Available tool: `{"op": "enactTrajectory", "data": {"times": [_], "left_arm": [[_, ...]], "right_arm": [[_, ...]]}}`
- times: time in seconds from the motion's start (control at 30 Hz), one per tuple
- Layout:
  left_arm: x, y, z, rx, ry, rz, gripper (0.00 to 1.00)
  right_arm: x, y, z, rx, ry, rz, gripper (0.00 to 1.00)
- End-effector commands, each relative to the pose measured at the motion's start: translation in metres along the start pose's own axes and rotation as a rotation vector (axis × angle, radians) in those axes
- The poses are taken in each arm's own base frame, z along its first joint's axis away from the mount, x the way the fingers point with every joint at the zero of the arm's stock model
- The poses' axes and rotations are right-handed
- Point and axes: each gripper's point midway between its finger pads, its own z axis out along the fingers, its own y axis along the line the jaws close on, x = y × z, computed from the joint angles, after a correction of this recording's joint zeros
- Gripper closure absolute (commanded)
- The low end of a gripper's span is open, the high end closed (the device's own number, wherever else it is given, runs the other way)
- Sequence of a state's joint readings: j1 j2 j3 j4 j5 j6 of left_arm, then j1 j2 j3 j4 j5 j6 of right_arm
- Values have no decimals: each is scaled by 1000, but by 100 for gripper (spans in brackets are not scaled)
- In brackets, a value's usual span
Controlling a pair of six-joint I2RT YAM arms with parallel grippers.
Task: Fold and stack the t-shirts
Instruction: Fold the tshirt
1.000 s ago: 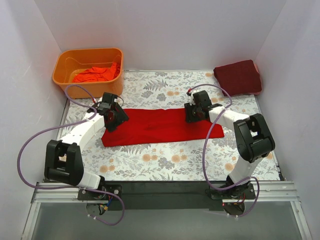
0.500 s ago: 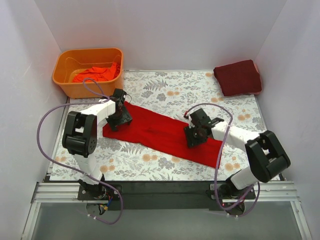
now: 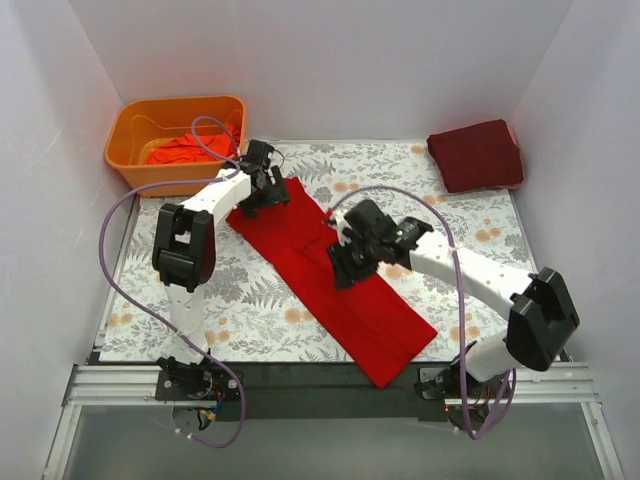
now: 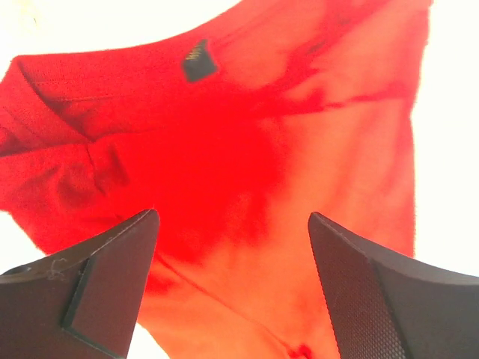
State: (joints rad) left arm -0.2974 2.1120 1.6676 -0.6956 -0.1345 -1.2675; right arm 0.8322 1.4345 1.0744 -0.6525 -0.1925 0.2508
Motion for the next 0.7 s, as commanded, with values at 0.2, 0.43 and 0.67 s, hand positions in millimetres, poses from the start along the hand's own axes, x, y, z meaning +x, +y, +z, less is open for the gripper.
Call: {"op": "enactTrajectory", "data": {"times": [0.2,0.43,0.67], "left_arm": [[-41,-1,-184,252,-333,-49,19],[15,31,-219,327,-332,-31,19],[60,57,-209,320,-279,-24,19]], "right_arm": [[-154,2,48,-205,-241,-92,60],[-213,12,106,-341,-320,-153,60],[-251,-36,159,-235,-400,-53,56]]}}
